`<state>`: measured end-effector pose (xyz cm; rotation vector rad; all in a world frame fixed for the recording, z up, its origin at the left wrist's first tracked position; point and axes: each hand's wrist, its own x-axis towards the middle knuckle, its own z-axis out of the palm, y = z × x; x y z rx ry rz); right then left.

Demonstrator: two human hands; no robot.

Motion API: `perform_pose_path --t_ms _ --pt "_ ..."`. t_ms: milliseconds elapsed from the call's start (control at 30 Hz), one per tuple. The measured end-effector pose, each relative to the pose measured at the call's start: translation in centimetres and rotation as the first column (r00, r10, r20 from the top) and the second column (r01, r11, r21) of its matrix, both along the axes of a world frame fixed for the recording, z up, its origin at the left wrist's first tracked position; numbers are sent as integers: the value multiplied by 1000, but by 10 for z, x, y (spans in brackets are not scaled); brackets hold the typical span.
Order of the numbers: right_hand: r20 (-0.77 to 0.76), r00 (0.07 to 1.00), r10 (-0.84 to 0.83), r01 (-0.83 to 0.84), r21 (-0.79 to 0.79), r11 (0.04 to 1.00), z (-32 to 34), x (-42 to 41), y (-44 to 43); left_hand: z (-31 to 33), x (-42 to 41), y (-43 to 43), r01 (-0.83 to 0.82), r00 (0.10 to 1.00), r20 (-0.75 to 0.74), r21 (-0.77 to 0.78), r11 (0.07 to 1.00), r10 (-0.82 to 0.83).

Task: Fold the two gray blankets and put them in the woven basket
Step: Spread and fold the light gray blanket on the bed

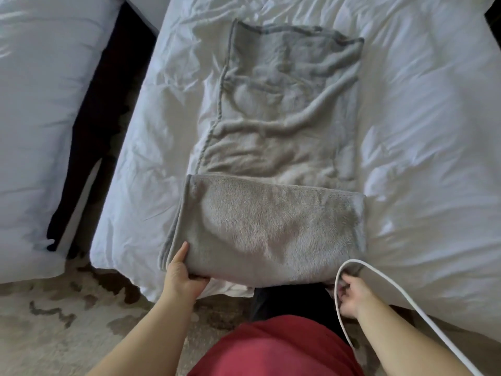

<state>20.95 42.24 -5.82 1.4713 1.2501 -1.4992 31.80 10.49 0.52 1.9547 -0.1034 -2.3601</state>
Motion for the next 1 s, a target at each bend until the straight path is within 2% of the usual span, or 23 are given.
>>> perform_pose_path --t_ms 100,233,367,433,533,600,700,833,900,1000 --pt "-29 998 -54 52 -68 996 7 9 3 21 4 -1 85 996 3 -86 993 -85" --pt "-58 984 -170 156 -190 969 21 24 10 42 16 -1 103 995 25 -192 976 -100" --pt "-166 936 -311 279 -192 941 38 42 14 54 26 5 141 989 80 -271 952 -123" --pt "-146 944 -295 262 -212 942 38 51 12 55 29 8 151 988 70 -252 956 -137" --pt "3 989 -150 146 -239 960 27 61 0 48 30 11 120 993 19 -207 971 -118" --pt "46 987 -155 162 -250 955 16 65 -14 35 31 10 117 993 50 -216 969 -109" --pt "26 977 -213 211 -275 938 -9 68 -34 13 36 4 132 988 106 -213 968 -112" --pt "-81 917 -391 349 -317 882 -28 57 -39 -8 43 -8 142 982 154 -215 966 -110" --pt "-121 877 -465 402 -346 848 -22 44 -36 -11 44 -11 169 977 166 -223 960 -133" --pt "-190 862 -469 391 -338 856 3 29 -29 -5 46 -11 188 973 178 -236 953 -148"
